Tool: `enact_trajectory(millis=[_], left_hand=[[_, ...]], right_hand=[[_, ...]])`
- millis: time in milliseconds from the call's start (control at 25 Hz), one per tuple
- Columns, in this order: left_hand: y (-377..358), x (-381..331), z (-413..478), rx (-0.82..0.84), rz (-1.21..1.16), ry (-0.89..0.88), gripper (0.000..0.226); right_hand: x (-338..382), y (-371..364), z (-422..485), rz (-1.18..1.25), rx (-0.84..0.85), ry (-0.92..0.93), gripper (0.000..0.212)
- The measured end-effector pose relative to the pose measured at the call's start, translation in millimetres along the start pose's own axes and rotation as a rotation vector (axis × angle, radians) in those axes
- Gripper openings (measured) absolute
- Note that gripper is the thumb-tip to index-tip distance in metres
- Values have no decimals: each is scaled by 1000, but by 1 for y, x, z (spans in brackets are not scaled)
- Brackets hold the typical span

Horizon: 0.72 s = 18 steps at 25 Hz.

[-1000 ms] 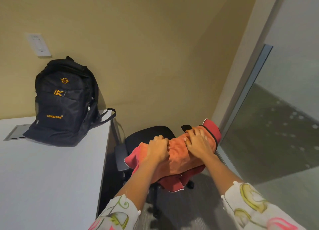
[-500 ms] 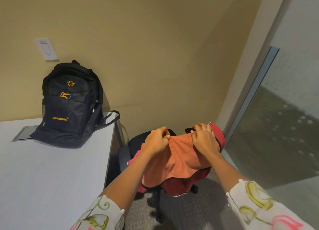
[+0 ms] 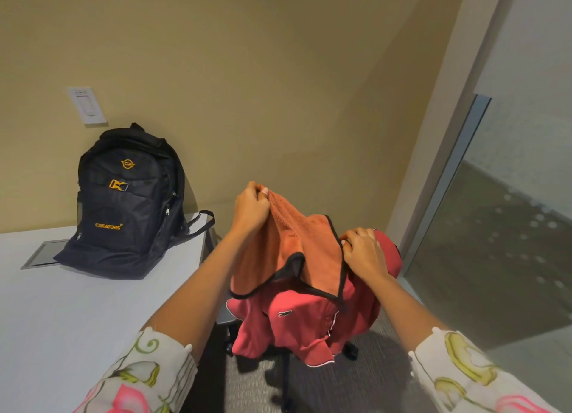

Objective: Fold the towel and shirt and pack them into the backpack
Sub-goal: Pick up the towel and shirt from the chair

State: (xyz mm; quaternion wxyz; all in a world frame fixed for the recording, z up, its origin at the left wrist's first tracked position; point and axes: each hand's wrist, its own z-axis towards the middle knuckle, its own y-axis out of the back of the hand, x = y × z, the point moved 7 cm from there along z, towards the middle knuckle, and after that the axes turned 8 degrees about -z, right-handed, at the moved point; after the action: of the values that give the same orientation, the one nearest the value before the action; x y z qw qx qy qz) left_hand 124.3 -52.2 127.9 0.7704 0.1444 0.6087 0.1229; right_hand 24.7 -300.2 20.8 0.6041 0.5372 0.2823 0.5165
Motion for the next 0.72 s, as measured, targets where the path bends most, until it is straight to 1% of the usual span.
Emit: enact_trajectory(millis=[160, 240, 320, 440, 600, 720], left_hand=[[37, -14, 7, -157, 7, -28, 23], [52, -15, 8, -213, 2, -24, 22], [64, -11, 9, -234, 15, -19, 22], [80, 2, 7, -286, 52, 8, 23], [93, 16, 2, -311, 96, 43, 23], [101, 21, -2, -313, 114, 48, 22]], right_hand=[[19, -17, -3, -62, 217, 97, 23], [29, -26, -9, -39, 333, 105, 29], [37, -34, -16, -34, 423, 95, 38], [47, -42, -22, -138, 442, 137, 38], [54, -47, -21, -263, 373, 199, 21], [57, -50, -21, -314, 338, 218, 22]])
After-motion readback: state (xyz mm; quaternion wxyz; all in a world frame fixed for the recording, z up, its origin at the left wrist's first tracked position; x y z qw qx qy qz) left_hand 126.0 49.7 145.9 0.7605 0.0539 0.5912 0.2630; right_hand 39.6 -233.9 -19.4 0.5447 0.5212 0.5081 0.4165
